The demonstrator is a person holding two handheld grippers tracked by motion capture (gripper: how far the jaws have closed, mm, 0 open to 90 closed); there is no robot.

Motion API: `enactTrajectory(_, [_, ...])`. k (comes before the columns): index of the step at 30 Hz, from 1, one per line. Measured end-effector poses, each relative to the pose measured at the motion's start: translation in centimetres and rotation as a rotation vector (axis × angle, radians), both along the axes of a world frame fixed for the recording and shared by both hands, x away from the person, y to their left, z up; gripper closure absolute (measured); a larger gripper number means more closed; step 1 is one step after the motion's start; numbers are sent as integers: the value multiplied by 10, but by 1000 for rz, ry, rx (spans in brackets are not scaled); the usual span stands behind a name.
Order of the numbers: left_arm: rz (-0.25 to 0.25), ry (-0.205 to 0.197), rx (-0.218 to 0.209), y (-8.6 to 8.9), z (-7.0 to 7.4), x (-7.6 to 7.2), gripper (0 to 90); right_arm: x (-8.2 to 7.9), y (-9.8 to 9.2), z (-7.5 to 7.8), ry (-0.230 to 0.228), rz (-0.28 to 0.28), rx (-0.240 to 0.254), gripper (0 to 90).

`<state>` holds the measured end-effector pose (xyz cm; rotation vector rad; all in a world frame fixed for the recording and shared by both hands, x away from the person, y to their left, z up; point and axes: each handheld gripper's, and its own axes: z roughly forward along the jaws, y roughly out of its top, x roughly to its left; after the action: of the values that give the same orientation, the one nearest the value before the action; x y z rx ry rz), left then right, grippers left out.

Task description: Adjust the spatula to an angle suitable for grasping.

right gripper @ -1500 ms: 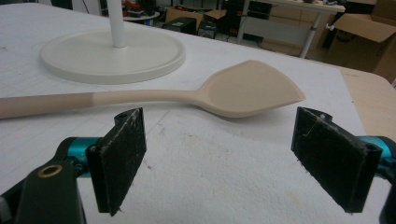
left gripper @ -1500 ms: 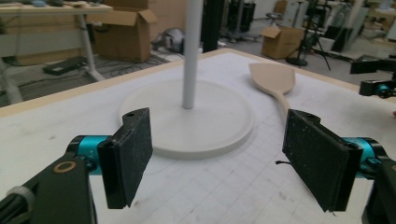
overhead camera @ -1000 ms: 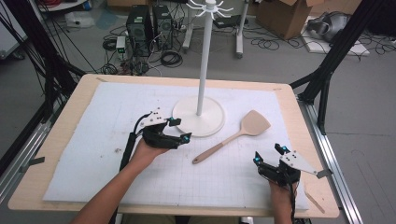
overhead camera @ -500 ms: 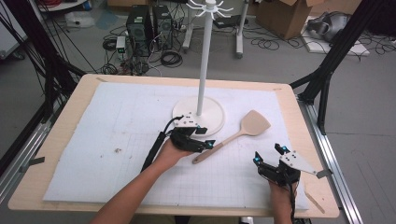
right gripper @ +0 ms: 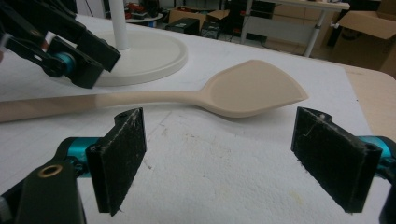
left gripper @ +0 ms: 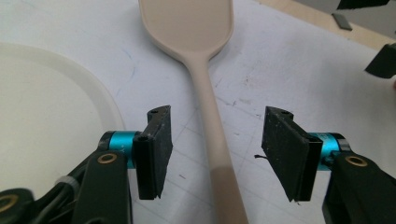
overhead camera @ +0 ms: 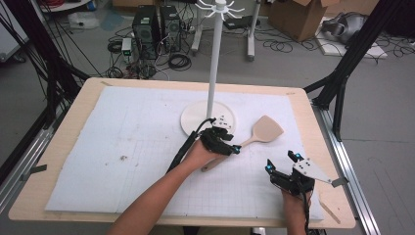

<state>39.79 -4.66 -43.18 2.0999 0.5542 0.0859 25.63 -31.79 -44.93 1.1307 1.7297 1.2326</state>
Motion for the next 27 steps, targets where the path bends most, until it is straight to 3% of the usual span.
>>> enactTrajectory(4, [-15,3,53,-8,-4,4,528,0,0,0,3,0,1,167])
enactTrajectory(7, [-24,2,72,-12,-4,4,546,0,0,0,3,-1,1,166])
enactTrajectory(9, [-37,-5,110,-16,-6,5,561,0,0,0,3,-3,3,166])
enactTrajectory(12, [-34,6,119,-18,-9,4,600,0,0,0,-2,0,0,167])
enactTrajectory(13, [-43,4,143,-18,-10,5,618,0,0,0,2,-2,1,166])
enactTrajectory(17, [-56,12,128,-17,-11,6,657,0,0,0,0,0,-1,167])
enactTrajectory(18, [-69,5,133,-18,-11,5,711,0,0,0,-1,0,2,166])
enactTrajectory(25, [-47,-20,153,-14,-8,6,763,0,0,0,0,-1,-3,167])
enactTrajectory(27, [-72,-17,160,-11,-7,7,772,0,0,0,0,-1,-3,167])
